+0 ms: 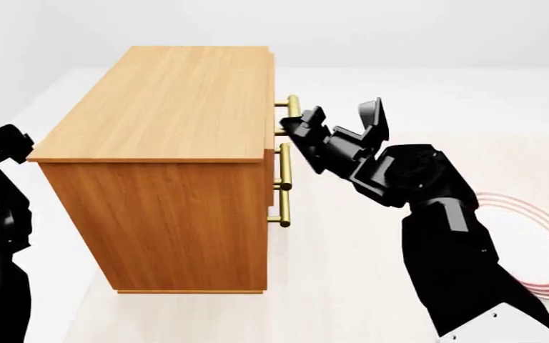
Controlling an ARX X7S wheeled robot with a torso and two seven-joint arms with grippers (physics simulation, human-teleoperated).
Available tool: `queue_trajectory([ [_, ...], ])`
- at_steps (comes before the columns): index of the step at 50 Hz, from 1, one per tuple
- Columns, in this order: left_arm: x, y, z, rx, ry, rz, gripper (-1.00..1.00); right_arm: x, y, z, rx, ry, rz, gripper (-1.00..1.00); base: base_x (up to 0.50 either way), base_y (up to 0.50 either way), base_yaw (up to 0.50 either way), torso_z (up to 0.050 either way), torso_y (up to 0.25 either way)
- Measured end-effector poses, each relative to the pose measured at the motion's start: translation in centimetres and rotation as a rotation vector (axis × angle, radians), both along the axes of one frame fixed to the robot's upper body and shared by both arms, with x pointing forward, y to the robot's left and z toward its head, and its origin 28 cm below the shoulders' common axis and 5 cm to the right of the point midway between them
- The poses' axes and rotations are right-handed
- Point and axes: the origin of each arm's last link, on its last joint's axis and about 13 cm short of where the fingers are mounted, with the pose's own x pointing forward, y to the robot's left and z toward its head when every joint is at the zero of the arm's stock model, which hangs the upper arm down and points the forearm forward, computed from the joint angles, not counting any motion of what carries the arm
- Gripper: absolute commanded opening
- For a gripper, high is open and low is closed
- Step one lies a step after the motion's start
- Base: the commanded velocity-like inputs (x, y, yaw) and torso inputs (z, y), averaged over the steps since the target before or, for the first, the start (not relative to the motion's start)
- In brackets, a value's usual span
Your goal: Open the top drawer of the cabinet and put the bowl in it.
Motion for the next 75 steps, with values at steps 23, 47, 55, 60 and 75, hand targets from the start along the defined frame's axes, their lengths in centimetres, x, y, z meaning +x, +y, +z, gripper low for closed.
queue_trajectory([
  [23, -0.2, 0.2, -0.2, -0.004, 0.002, 0.009, 1.00, -0.2, -3.1, 0.2, -0.012, 0.007, -0.039, -1.00, 0.01, 0.00, 0.00, 0.000, 0.000],
  [47, -0.2, 0.2, -0.1, -0.004, 0.003, 0.015, 1.00, -0.5, -5.9, 0.0, 0.013, 0.013, -0.091, -1.00, 0.01, 0.00, 0.00, 0.000, 0.000],
  [55, -0.1, 0.2, 0.0, -0.004, 0.001, 0.017, 1.00, -0.7, -6.7, 0.0, 0.016, 0.015, -0.108, -1.00, 0.01, 0.00, 0.00, 0.000, 0.000],
  [60, -0.1, 0.2, 0.0, -0.005, 0.001, 0.017, 1.00, -0.7, -7.1, 0.0, 0.016, 0.015, -0.118, -1.00, 0.01, 0.00, 0.00, 0.000, 0.000],
  [75, -0.2, 0.3, 0.0, -0.008, 0.000, 0.019, 1.00, -0.9, -8.2, 0.1, 0.011, 0.019, -0.143, -1.00, 0.01, 0.00, 0.00, 0.000, 0.000],
])
